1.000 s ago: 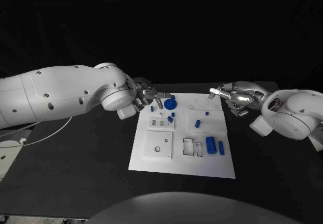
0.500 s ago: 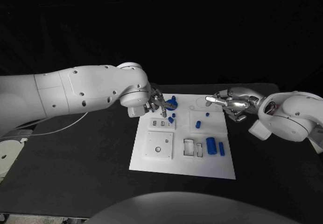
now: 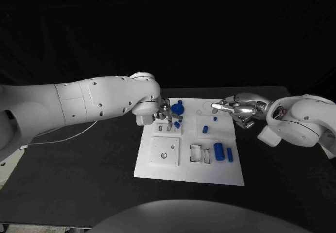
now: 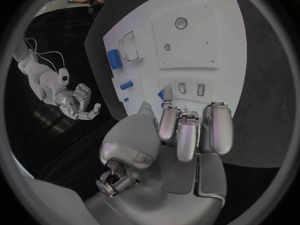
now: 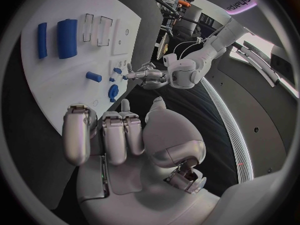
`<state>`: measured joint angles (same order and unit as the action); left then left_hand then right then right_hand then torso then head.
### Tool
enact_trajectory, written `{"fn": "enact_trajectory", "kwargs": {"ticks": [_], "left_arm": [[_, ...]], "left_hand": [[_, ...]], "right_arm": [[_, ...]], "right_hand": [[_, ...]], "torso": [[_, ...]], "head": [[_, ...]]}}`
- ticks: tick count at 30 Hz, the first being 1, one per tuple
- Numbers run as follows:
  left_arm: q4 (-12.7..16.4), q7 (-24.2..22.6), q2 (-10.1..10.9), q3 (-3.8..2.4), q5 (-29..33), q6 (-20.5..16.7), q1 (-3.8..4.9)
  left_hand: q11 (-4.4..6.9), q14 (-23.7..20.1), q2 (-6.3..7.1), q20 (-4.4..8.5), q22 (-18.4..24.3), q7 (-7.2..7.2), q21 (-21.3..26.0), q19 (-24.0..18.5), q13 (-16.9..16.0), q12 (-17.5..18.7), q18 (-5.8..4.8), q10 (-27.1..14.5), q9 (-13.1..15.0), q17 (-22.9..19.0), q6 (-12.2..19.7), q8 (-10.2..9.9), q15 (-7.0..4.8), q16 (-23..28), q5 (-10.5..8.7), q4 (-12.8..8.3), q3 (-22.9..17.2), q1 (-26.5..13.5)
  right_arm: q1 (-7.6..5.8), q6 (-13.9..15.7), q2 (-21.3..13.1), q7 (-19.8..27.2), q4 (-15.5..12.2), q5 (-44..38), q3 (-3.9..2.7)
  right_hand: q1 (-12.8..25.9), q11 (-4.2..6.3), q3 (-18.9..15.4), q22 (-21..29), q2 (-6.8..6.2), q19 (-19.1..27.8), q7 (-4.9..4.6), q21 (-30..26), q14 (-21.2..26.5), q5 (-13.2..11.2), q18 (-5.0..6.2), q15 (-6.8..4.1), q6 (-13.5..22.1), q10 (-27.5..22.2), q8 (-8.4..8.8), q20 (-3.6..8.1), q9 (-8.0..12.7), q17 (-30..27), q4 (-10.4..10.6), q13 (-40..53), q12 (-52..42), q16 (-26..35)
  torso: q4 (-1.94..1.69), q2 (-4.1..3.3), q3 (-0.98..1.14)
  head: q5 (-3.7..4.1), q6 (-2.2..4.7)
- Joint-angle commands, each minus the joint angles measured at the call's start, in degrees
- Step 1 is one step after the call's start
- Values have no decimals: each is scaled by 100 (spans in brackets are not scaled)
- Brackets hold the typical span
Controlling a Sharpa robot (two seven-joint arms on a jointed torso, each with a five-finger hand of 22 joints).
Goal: Assemble the parts on the task board
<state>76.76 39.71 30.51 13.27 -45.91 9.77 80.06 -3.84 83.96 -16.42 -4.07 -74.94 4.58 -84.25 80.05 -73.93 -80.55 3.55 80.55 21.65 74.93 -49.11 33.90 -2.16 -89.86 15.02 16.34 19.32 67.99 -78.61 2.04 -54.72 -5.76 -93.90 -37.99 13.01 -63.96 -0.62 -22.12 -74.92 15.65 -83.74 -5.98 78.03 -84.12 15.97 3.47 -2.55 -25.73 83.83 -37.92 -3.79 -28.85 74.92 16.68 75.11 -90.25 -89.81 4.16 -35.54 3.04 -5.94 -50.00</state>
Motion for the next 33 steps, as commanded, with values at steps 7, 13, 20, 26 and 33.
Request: {"fn": "enact_trajectory", "kwargs": {"ticks": [7,13,20,26,33], "left_arm": [[-151,454,-124,-5,-375,179,-88],[-202,429,-161,-7,-375,93,-129],[-279,422,-185,-7,-367,73,-170],[-333,408,-199,-7,-333,37,-201],[-364,345,-218,-8,-120,-132,-217]], "left_hand": [[308,604,48,-13,3,17,38,-94,-1607,-945,-8,945,100,1507,53,-66,5,-14,9,16,-51,-77],[288,604,30,-33,57,36,75,-153,-1607,-945,7,945,199,1507,93,-137,25,-14,21,17,-88,-134],[280,604,31,-44,70,42,88,-173,-1607,-945,11,945,261,1507,107,-172,33,-14,47,2,-127,-124],[266,604,27,-58,115,59,123,-223,-1607,-945,23,945,351,1507,152,-250,47,-14,116,6,-197,-113],[253,604,20,-69,143,74,145,-254,-1607,-945,31,945,406,1507,186,-309,59,-14,165,15,-242,-117]], "right_arm": [[5,-203,9,-107,37,-53,1],[6,-236,27,-140,59,-47,1],[9,-288,34,-209,81,-22,1],[13,-305,35,-241,88,5,1],[18,-324,34,-277,96,44,1]], "right_hand": [[-20,-51,-20,-1144,9,36,-9,-53,-585,44,-70,54,46,617,30,-44,6,1504,-13,1489,25,-15],[-15,-56,-20,-1133,18,61,-14,-88,-575,51,-61,59,54,617,34,-50,7,1487,-13,1489,25,3],[-14,-67,-18,-1115,29,103,-23,-142,-556,60,-47,70,77,617,46,-60,11,1462,-17,1489,25,31],[-3,-74,-19,-1097,41,143,-29,-196,-538,56,-34,78,88,617,50,-69,12,1436,-13,1489,25,59],[20,-83,-20,-1079,60,187,-36,-250,-515,43,-21,88,98,617,53,-80,13,1405,-8,1489,25,92]], "torso": [[22,11,4],[22,25,3],[23,31,2],[24,32,3],[25,26,12]], "head": [[-3,0],[-1,0],[16,0],[33,0],[37,0]]}}
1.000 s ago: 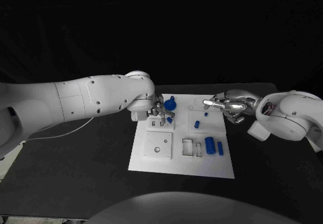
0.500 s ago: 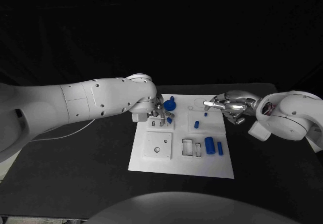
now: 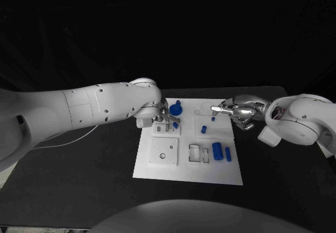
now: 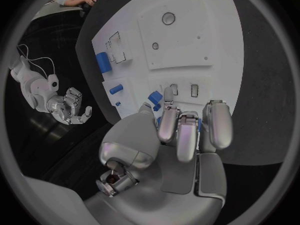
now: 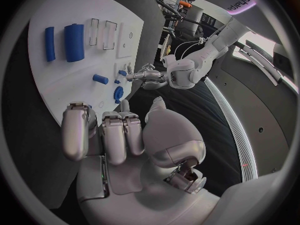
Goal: Assemble the parts on the task board
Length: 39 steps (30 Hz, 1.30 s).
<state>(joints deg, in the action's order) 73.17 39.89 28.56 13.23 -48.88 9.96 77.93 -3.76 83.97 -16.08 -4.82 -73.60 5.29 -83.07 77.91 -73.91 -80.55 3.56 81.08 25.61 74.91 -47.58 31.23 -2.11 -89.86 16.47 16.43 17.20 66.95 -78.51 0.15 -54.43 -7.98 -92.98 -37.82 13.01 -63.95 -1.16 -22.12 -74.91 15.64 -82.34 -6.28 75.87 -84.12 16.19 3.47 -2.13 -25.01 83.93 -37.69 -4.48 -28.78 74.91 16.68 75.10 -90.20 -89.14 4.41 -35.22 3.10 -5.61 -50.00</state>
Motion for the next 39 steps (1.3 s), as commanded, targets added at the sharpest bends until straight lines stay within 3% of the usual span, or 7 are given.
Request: {"fn": "enact_trajectory", "kwargs": {"ticks": [1,39], "left_arm": [[-6,305,-26,-4,216,-191,-7],[-96,225,-93,-5,447,-275,-69]], "left_hand": [[244,603,-14,5,10,4,29,-42,-1609,-945,30,892,15,1509,34,-46,55,-14,22,6,-32,-14],[232,603,72,-21,48,7,83,-111,-1609,-945,45,892,249,1509,16,-153,74,-14,65,-36,-140,84]], "right_arm": [[8,-139,6,-58,5,33,1],[26,-301,32,-119,54,113,1]], "right_hand": [[25,-31,-20,-1078,65,56,-7,-44,-510,17,-18,48,28,607,30,-12,6,1401,-6,1490,20,33],[41,-52,-9,-995,62,250,-23,-308,-388,19,44,74,38,607,30,-42,5,1250,-22,1490,20,200]], "torso": [[1,-5,6],[20,-36,23]], "head": [[1,0],[45,0]]}}
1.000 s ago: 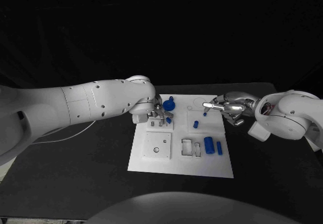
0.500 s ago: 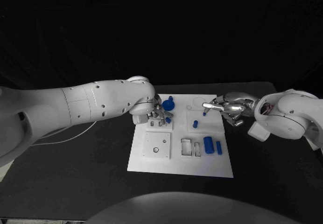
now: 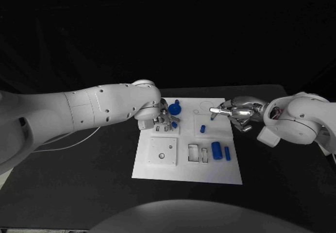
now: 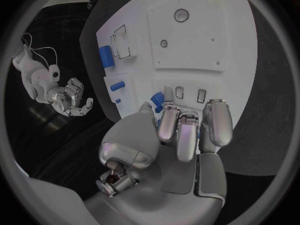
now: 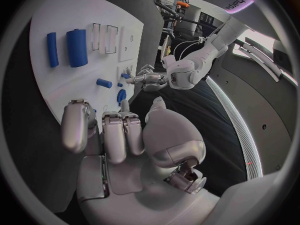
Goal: Assemble the parts on the task board
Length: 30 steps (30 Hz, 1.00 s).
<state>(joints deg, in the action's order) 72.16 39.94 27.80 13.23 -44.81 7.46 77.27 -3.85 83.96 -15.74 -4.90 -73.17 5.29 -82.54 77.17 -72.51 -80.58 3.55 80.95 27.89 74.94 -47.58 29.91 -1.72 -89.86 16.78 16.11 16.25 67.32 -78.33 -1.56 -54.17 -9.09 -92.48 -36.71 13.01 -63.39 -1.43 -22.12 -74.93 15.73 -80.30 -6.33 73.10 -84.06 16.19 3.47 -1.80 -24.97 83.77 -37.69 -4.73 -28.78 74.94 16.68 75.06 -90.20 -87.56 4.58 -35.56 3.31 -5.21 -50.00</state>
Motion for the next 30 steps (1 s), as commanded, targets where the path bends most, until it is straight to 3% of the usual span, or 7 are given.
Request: {"fn": "enact_trajectory", "kwargs": {"ticks": [1,30], "left_arm": [[2,218,-17,-4,40,-27,-2],[-28,198,-46,-8,41,-45,-5]], "left_hand": [[242,604,45,-14,10,7,34,-43,-1749,-942,48,905,35,1506,16,-30,35,-14,48,-7,-56,60],[261,604,138,-5,30,-15,76,-77,-1749,-942,58,905,231,1506,-36,-130,21,-14,267,-50,-225,249]], "right_arm": [[9,-129,6,-12,5,2,1],[14,-205,8,-112,14,8,2]], "right_hand": [[-16,-26,-8,-991,54,48,-19,-35,-393,19,44,41,33,623,30,-17,5,1245,-22,1494,20,43],[-35,-39,11,-962,63,122,-33,-130,-352,36,66,52,13,623,20,-29,2,1199,-27,1494,20,95]], "torso": [[5,-3,2],[3,-16,12]], "head": [[3,0],[21,0]]}}
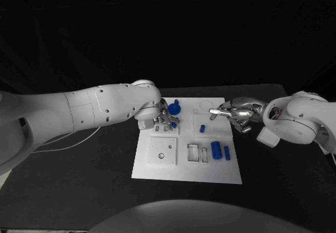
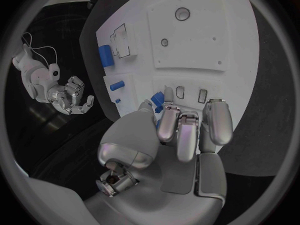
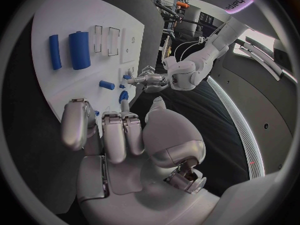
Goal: Assemble the parts on the task board
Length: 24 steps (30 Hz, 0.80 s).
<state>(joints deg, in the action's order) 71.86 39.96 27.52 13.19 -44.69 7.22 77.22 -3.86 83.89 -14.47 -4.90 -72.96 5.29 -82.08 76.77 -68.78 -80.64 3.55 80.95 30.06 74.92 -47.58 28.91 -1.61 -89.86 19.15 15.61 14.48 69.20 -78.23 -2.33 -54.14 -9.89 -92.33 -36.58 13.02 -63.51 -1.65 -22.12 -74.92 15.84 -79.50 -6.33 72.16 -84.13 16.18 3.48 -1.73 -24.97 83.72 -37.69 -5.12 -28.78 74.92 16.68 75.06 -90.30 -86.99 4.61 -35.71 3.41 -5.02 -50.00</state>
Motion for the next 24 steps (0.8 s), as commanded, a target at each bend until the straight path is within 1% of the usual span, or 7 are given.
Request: {"fn": "enact_trajectory", "kwargs": {"ticks": [1,12,16,20,24], "left_arm": [[2,195,-18,-5,29,-25,0],[-7,190,-17,-5,29,-37,0],[-10,190,-15,-5,29,-26,0],[-9,191,-10,-5,29,-14,0],[-8,191,-8,-5,29,-1,0]], "left_hand": [[263,611,14,-4,8,-17,32,-37,-2122,-936,59,905,24,1508,-39,-35,9,-14,44,-3,-61,73],[275,611,87,8,-5,-29,45,-33,-2122,-936,59,905,135,1508,-58,-114,-3,-14,196,-45,-194,202],[280,611,117,12,-3,-34,55,-39,-2122,-936,60,905,178,1508,-59,-152,-7,-14,259,-61,-258,253],[283,611,137,15,1,-38,64,-45,-2122,-936,62,905,208,1508,-59,-179,-10,-14,290,-75,-310,294],[287,611,154,17,3,-41,70,-49,-2122,-936,64,905,233,1508,-61,-199,-12,-14,301,-89,-359,331]], "right_arm": [[5,-131,6,-35,0,-4,0],[5,-156,7,-65,3,8,0],[5,-167,5,-76,1,17,0],[6,-173,7,-82,1,29,0],[6,-180,7,-93,1,35,0]], "right_hand": [[-26,-17,14,-962,53,46,-34,-40,-343,38,67,46,11,628,20,8,2,1198,-29,1494,30,40],[-41,-22,26,-952,56,72,-39,-74,-329,47,75,51,7,628,18,3,2,1183,-33,1494,30,57],[-46,-24,31,-951,57,77,-41,-79,-327,49,76,52,6,628,18,2,2,1181,-35,1494,30,60],[-52,-26,35,-946,57,87,-43,-93,-321,51,79,54,5,628,18,0,2,1174,-37,1494,30,67],[-54,-26,37,-943,57,94,-44,-103,-318,52,81,55,4,628,17,0,2,1171,-37,1494,30,71]], "torso": [[0,0,1],[2,-5,2],[2,-9,5],[5,-8,5],[0,-10,5]], "head": [[4,0],[0,0],[-4,0],[-10,0],[-9,0]]}}
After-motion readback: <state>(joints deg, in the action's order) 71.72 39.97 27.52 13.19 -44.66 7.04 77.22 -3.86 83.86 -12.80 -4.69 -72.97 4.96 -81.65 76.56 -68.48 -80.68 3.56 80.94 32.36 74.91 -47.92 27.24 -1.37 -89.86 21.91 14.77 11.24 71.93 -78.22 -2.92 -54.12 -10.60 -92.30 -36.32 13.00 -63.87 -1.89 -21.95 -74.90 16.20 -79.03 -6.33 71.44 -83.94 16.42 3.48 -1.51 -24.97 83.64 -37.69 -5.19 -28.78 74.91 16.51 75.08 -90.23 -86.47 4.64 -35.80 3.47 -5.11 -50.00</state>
